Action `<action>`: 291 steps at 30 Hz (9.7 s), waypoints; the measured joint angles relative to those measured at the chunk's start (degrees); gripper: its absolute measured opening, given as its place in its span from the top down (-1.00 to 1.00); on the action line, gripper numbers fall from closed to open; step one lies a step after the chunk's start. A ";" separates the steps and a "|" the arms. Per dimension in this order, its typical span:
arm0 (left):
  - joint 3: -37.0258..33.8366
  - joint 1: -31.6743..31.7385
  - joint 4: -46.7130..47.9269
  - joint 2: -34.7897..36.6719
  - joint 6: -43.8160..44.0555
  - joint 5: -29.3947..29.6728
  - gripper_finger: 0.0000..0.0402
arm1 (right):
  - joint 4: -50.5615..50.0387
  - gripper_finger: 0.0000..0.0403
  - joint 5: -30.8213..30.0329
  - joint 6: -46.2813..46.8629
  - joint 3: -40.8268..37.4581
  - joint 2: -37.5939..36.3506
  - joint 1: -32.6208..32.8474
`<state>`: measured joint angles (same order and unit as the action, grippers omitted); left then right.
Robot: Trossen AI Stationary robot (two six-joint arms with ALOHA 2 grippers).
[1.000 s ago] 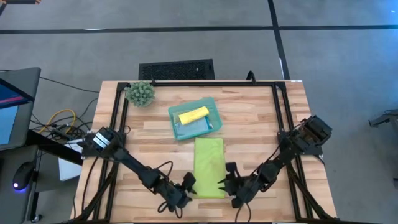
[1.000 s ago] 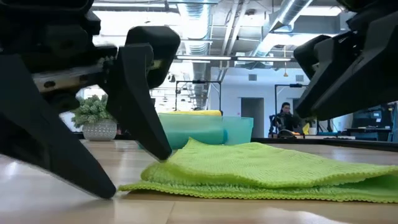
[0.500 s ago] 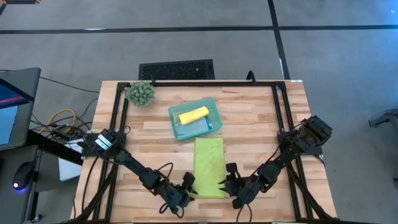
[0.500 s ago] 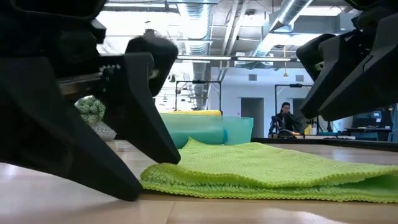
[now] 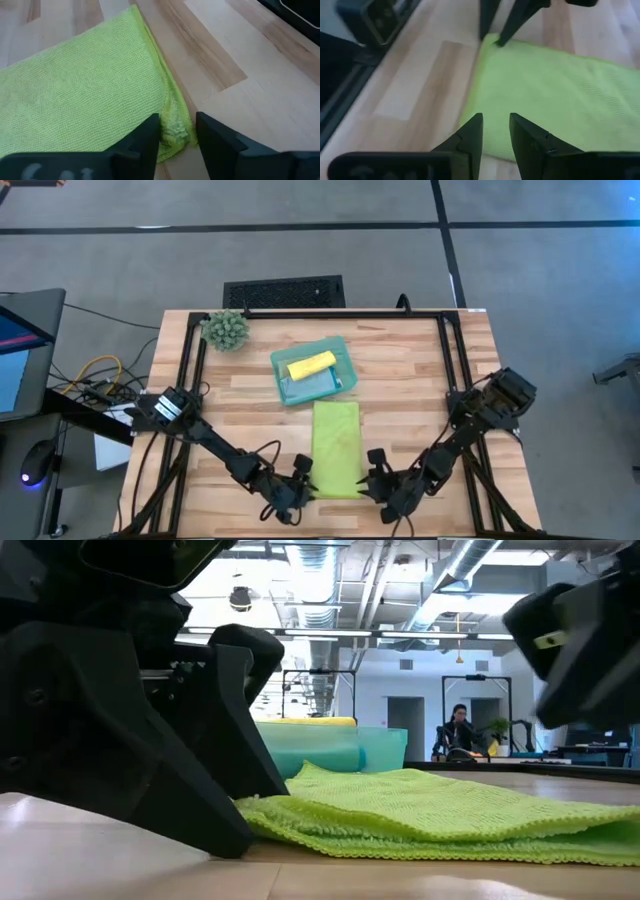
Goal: Fold microfiber towels
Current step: Fold the light green towel
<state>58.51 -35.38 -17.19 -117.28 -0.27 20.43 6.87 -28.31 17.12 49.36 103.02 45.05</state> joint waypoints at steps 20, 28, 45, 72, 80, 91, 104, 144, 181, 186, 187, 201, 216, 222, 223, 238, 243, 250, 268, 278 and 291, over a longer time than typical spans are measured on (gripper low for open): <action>3.46 -0.95 0.33 -0.14 1.44 3.24 0.98 | 0.53 -0.15 3.60 -14.66 -0.04 1.96 1.80; 3.49 -2.32 -0.29 -0.08 -1.79 7.25 0.99 | 6.89 -0.06 0.35 -18.38 1.16 9.78 2.85; 3.46 -2.58 1.09 0.01 1.50 9.90 0.99 | 1.46 0.21 -4.57 -20.17 1.88 8.83 6.21; 3.42 -4.00 2.06 0.01 13.07 19.02 0.99 | 3.30 0.18 -3.50 -28.95 2.01 9.68 3.00; 3.42 -4.15 -0.47 0.01 15.40 21.41 0.99 | 3.90 0.33 -3.94 -27.73 1.88 9.68 2.54; 3.42 -4.61 -0.77 0.01 14.97 20.56 0.99 | 4.88 0.86 -3.75 -22.77 1.68 9.79 2.06; 8.19 -8.45 -3.78 0.01 5.24 12.32 0.98 | 5.05 0.98 -0.62 -12.55 1.66 3.95 7.02; 14.31 -7.01 39.80 2.33 39.57 34.53 0.99 | -5.40 0.97 1.37 -1.41 1.90 -4.54 -17.54; 15.75 -5.79 47.17 -0.69 53.75 32.14 0.45 | -4.33 0.95 1.57 2.54 1.97 1.22 -21.06; 15.75 -5.70 54.46 -0.69 62.95 30.73 0.44 | -3.03 0.85 1.46 2.29 1.88 5.23 -22.57; 15.75 -5.72 55.79 -0.67 64.31 30.75 0.44 | -2.59 0.82 1.45 2.06 1.90 5.75 -22.73; 20.08 -6.09 64.67 -0.65 71.49 29.20 0.43 | -10.36 0.34 -0.86 -0.84 1.88 -6.08 -19.86; 16.30 0.49 42.44 -0.88 57.49 32.09 0.43 | 2.92 0.82 15.06 -6.29 1.90 1.42 -13.29; 7.81 4.81 32.78 -0.89 57.27 24.86 0.43 | 1.81 0.93 17.91 -3.66 1.92 4.95 -14.07; 6.80 4.98 32.21 -0.86 58.40 24.86 0.43 | 1.83 0.91 19.32 -3.71 1.97 5.35 -14.06; 15.80 2.43 34.40 -0.80 45.33 26.26 0.43 | 4.50 0.94 7.37 -0.51 1.91 -0.56 -15.77; 16.22 1.17 34.16 -0.81 43.77 21.75 0.43 | 5.46 0.94 7.28 2.86 1.90 4.63 -20.57; 16.40 1.17 31.77 -4.54 36.74 12.80 0.43 | 4.07 0.95 7.09 2.43 2.00 7.87 -23.78; 23.29 -1.02 44.63 -4.43 36.16 15.94 0.43 | 2.83 0.94 3.88 1.39 1.86 7.63 -22.33; 25.79 -3.63 67.93 -4.32 57.76 27.70 0.43 | -2.95 0.94 -0.96 0.51 1.88 1.59 -20.02; 20.57 -3.19 69.30 -4.32 57.72 24.22 0.43 | -2.64 0.92 21.86 -7.10 1.90 3.10 -12.94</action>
<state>79.08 -38.57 52.12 -121.60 57.45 44.65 4.23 -6.45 10.02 51.27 106.12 32.12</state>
